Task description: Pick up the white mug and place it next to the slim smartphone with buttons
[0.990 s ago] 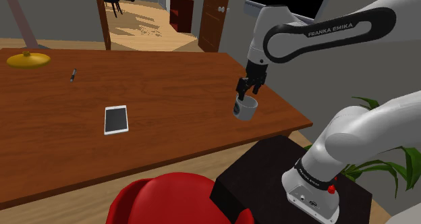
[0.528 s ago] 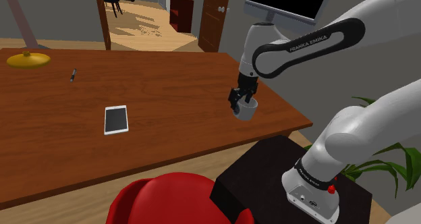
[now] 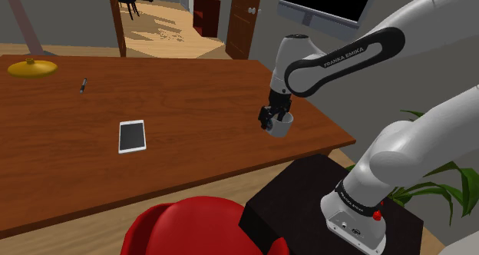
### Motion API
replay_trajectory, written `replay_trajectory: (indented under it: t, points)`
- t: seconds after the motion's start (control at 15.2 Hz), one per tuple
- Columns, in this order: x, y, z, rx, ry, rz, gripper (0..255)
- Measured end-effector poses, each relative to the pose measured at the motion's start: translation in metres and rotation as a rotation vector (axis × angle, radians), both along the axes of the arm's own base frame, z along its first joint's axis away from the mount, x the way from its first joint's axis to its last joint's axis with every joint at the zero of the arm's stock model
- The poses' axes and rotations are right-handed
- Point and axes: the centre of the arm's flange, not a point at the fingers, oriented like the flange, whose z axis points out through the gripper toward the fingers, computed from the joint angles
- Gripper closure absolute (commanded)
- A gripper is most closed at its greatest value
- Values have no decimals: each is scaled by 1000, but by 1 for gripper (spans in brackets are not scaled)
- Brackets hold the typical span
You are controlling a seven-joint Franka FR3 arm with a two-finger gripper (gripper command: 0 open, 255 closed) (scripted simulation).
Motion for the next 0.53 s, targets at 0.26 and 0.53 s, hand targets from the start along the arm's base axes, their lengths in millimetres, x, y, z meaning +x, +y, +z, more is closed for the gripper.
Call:
replay_trajectory:
  t: [0.26,0.53]
  points:
    - [0,0,0,0,0,0,255]
    - [0,0,0,0,0,0,255]
